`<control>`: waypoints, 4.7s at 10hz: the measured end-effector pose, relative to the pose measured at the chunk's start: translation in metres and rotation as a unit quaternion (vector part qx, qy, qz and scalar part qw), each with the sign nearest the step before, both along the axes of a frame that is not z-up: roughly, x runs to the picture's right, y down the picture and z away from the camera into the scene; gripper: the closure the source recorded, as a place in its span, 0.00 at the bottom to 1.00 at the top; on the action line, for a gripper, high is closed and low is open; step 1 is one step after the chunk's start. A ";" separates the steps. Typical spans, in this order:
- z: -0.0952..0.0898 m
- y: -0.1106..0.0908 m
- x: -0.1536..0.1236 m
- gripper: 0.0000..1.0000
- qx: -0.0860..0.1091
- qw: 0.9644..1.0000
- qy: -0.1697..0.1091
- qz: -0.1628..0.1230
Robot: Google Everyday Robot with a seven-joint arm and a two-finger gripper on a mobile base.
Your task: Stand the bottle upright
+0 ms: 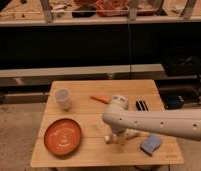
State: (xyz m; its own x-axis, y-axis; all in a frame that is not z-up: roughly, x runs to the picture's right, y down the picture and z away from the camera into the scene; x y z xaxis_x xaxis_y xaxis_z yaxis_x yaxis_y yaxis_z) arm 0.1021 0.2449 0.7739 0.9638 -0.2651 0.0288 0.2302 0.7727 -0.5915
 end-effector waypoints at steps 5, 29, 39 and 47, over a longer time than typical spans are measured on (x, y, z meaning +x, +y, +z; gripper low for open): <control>0.013 0.007 0.003 0.20 -0.007 1.000 -0.002 -0.028; -0.076 -0.080 0.051 0.70 -0.008 0.988 -0.101 0.117; -0.142 -0.210 0.090 0.67 -0.052 0.758 -0.490 0.426; -0.103 -0.196 0.001 0.67 -0.087 0.748 -0.493 0.436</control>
State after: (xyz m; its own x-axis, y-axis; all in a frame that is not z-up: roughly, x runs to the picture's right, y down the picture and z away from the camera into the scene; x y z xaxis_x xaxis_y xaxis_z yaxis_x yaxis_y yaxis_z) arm 0.1035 0.0493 0.6707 0.2554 0.5417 0.8008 0.0749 0.8147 -0.5750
